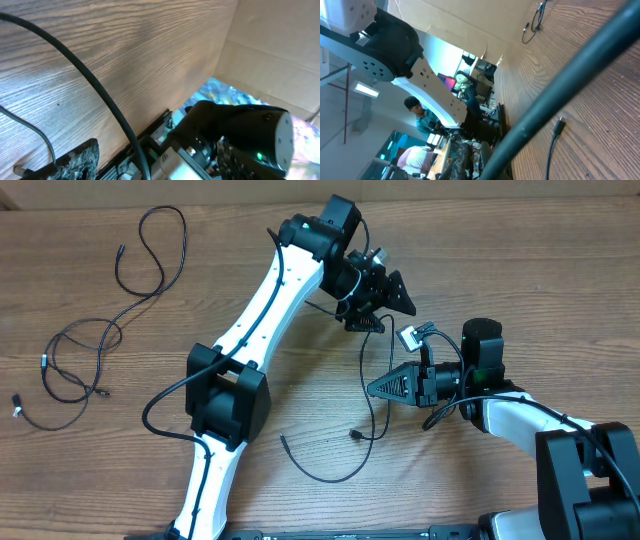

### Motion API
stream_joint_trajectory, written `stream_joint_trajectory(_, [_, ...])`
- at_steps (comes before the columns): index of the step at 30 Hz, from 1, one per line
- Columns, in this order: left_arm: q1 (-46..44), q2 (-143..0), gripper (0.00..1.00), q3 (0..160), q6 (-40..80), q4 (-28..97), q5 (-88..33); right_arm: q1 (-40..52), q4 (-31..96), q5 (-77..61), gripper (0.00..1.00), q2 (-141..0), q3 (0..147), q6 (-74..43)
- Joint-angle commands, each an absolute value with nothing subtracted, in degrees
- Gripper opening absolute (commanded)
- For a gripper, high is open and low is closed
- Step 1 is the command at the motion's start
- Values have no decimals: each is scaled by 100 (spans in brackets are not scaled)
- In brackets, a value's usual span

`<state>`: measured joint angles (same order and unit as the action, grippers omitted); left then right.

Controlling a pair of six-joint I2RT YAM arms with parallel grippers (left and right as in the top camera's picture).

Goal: Untangle cables

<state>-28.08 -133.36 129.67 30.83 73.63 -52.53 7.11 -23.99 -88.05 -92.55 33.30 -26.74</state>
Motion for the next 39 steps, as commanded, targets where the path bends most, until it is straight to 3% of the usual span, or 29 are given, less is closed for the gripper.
stream_joint_trajectory(1, [-2915, -13474, 75, 12947, 3345, 7321, -4984, 718, -2438, -8991, 4, -9292, 3339, -2707])
stream_joint_trajectory(4, [-2974, -13474, 75, 12947, 3507, 7277, -4766, 718, -2438, -8991, 4, -9292, 3339, -2722])
stream_joint_trajectory(10, [-3026, -13474, 57, 12947, 3645, 7234, -4497, 718, -2436, -8991, 5, -9292, 3339, -2729])
stream_joint_trajectory(16, [-3046, -13474, 30, 12947, 3640, 7236, -4493, 718, -2436, -8991, 4, -9292, 3339, -2729])
stream_joint_trajectory(24, [-3039, -13474, 4, 12947, 3573, 7240, -4388, 718, -2436, -8991, 4, -9292, 3339, -2751])
stream_joint_trajectory(30, [-2904, -13465, 4, 12949, 3264, 7223, -4265, 716, -2436, -8991, 4, -9292, 3339, -2792])
stream_joint_trajectory(31, [-2862, -13454, 5, 12949, 3218, 7231, -4187, 716, -2436, -8991, 8, -9292, 3339, -2792])
stream_joint_trajectory(33, [-2746, -13415, 4, 12954, 3188, 7282, -3883, 711, -2436, -8991, 34, -9292, 3339, -2790])
stream_joint_trajectory(34, [-2679, -13382, 4, 12960, 3142, 7319, -3754, 709, -2436, -8991, 56, -9292, 3339, -2790])
stream_joint_trajectory(35, [-2591, -13327, 4, 12969, 3026, 7365, -3645, 705, -2436, -8991, 98, -9292, 3339, -2790])
stream_joint_trajectory(39, [-2272, -12978, 4, 13004, 2674, 7542, -3181, 705, -2438, -8978, 100, -9292, 3339, -2788])
